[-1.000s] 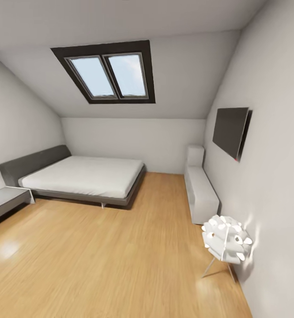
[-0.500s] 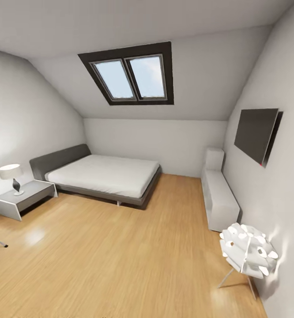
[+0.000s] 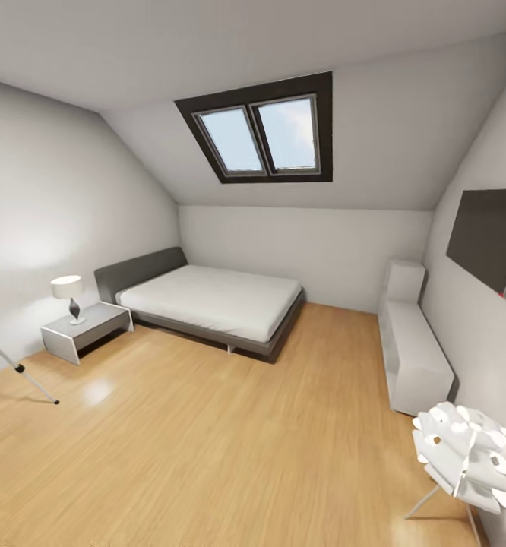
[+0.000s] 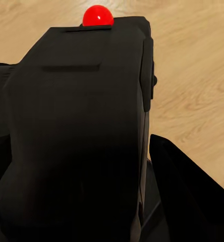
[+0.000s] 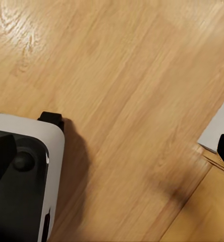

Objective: Attach the digital camera to the camera tripod in the bedroom.

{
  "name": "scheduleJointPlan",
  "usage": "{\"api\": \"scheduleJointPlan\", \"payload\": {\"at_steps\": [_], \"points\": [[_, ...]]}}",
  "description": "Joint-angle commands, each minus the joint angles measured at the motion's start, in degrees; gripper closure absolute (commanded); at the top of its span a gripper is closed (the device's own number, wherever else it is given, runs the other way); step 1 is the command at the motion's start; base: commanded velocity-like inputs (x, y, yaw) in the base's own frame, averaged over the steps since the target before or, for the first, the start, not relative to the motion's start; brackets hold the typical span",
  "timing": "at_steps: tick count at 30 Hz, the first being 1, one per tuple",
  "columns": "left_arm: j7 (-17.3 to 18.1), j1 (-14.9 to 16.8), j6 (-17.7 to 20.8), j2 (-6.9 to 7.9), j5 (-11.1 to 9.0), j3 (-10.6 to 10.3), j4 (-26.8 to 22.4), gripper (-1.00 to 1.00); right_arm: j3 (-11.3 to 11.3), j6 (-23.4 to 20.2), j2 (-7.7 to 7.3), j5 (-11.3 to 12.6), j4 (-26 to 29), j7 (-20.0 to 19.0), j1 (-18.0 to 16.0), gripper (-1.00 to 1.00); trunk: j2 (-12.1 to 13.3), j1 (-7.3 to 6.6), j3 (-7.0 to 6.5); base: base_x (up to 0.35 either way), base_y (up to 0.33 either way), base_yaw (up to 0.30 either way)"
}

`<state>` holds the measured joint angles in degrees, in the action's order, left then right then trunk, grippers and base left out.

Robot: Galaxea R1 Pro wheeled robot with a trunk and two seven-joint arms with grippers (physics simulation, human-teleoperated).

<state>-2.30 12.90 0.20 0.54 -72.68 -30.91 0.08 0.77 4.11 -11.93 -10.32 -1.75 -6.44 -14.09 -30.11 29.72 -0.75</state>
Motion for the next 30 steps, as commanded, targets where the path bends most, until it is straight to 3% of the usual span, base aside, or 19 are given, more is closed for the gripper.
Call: {"api": "scheduleJointPlan", "payload": {"at_steps": [1,30], "points": [[-0.2,0.0,0.0,-0.01,-0.3,-0.5,0.0,1.00,0.1,0.4,-0.02,-0.3,-0.2,-0.1,-0.1,-1.00,0.0,0.02,-0.02,0.000,0.000,0.265],[-0.3,0.0,0.0,-0.10,-0.3,-0.6,0.0,1.00,0.1,0.5,0.06,-0.4,-0.2,-0.1,-0.1,-1.00,0.0,0.02,-0.86,0.000,0.000,0.265]]}}
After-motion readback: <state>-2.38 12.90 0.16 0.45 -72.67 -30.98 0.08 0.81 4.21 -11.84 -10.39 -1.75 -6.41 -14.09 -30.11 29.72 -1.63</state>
